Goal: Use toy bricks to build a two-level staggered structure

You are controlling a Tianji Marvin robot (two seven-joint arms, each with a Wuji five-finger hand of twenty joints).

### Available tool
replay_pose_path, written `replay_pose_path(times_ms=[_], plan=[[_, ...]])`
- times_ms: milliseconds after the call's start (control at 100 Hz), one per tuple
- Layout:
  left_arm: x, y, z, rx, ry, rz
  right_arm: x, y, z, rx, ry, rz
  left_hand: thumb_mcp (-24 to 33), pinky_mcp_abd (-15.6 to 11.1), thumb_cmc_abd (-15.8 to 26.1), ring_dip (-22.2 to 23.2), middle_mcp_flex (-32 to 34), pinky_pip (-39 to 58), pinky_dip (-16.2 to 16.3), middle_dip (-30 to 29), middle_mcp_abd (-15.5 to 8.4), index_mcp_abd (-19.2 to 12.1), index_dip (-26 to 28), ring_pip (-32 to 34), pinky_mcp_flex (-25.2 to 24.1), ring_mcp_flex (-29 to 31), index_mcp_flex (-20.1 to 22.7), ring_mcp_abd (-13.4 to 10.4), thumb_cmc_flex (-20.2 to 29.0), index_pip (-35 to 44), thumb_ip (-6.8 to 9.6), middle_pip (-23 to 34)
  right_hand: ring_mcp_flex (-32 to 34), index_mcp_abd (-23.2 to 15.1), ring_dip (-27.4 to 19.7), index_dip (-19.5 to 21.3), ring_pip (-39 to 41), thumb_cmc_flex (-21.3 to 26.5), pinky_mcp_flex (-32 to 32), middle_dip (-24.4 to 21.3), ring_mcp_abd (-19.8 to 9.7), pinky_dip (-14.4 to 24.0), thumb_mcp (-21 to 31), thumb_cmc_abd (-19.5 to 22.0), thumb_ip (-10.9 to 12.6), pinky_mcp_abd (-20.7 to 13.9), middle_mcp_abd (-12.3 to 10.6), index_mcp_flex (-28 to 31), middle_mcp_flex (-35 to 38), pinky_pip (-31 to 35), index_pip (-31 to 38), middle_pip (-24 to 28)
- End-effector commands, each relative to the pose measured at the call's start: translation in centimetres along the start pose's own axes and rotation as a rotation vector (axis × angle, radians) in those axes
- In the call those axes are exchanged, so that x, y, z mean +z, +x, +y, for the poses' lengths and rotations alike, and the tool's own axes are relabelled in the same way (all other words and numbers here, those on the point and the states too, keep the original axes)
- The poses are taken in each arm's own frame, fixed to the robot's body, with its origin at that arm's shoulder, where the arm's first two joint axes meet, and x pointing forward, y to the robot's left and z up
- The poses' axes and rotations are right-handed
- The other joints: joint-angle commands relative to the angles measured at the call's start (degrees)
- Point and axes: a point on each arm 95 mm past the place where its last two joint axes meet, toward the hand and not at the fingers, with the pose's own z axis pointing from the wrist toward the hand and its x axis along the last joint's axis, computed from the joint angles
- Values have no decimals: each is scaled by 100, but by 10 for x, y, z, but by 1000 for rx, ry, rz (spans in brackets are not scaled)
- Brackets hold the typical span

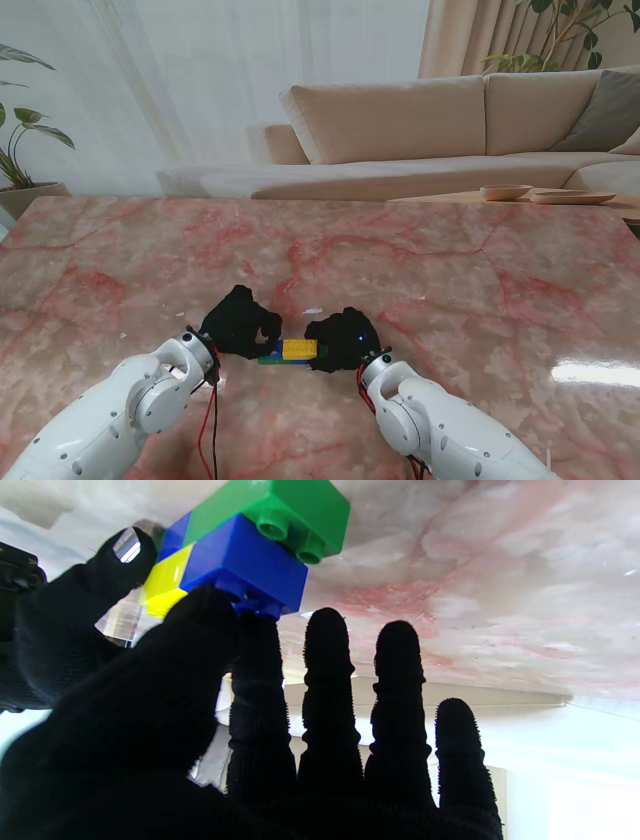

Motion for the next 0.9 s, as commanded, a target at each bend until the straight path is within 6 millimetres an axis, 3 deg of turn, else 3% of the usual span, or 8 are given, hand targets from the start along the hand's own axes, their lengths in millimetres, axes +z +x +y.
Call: replay_pose_path(times_ms=[0,470,890], plan=[[-4,-1,14,4,-36,0,-2,2,-5,6,20,0,-62,122,-151,-24,266,191,26,87,-102,-114,-221,191,-15,198,294,22,283,-116,143,11,-34,-847,91,71,32,357,-80,75,-167,164,461,293,-74,8,-200,305,48,-26,393,61],[-1,-5,27,38,-120,11,-2,2,-5,6,21,0,16,135,-148,-32,516,276,-1,108,22,16,-430,254,5,296,561,68,300,-113,146,-44,-35,-848,88,68,24,343,-80,77,-167,165,474,311,-78,8,-201,304,50,-28,389,50],[-4,-8,41,62,-184,41,-2,0,-5,14,19,-11,70,84,-509,-29,811,338,-14,21,-184,-269,-644,252,90,401,827,-94,280,-142,51,-281,-51,-831,88,55,22,319,-94,64,-160,165,468,327,-67,10,-197,282,35,-39,378,42]])
